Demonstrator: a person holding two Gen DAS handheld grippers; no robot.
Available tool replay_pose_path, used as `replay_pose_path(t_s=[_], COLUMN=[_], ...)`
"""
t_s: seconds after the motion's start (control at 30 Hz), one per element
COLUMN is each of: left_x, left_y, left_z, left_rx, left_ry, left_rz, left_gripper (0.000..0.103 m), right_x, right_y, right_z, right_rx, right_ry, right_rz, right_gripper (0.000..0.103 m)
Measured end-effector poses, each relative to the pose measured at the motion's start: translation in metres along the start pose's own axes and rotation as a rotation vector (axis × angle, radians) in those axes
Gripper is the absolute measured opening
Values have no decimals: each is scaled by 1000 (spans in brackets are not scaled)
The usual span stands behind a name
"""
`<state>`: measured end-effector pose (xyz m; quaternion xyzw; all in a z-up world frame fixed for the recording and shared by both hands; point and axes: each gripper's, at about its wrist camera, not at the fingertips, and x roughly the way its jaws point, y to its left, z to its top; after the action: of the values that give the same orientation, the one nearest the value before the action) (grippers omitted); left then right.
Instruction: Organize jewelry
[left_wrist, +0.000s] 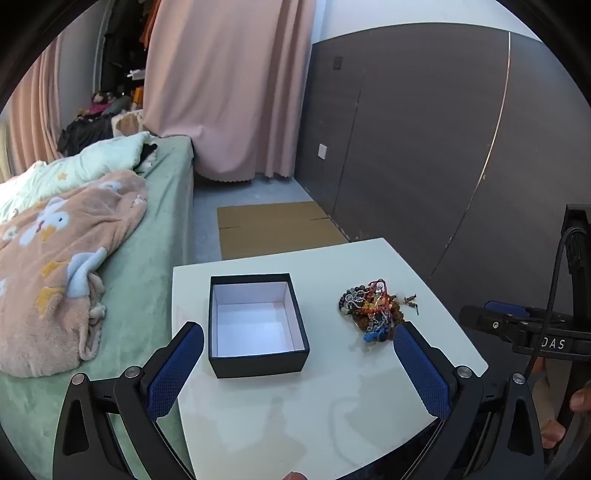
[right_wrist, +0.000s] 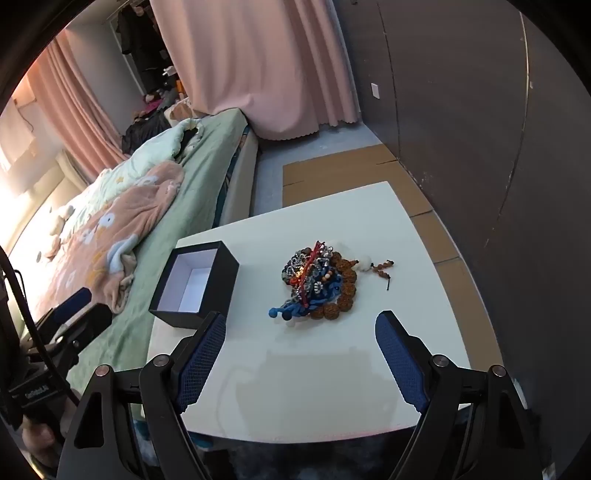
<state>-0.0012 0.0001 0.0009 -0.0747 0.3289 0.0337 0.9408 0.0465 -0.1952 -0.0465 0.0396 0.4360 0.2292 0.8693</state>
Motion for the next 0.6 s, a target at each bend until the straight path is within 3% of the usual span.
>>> replay_pose_path(t_s=[0.17,0.2,0.27,0.6], left_x=[-4,3,5,1], left_y=[-2,4,5,1], left_z=[-1,1,1,0], left_rx=[-20,-26,-30,-14], left_ry=[-10,11,15,3], left_rz=[8,-29,-31,-16], left_gripper=[102,102,102,102], right_x=[0,0,-2,0], right_y=[1,1,-1,-3], right_z=[-1,-1,0,2], right_rx=[-6,-8,-8,-5], right_ry=[-4,-6,-10,-10], right_rz=[-3,-4,-5,-18], right_gripper=[84,84,84,84])
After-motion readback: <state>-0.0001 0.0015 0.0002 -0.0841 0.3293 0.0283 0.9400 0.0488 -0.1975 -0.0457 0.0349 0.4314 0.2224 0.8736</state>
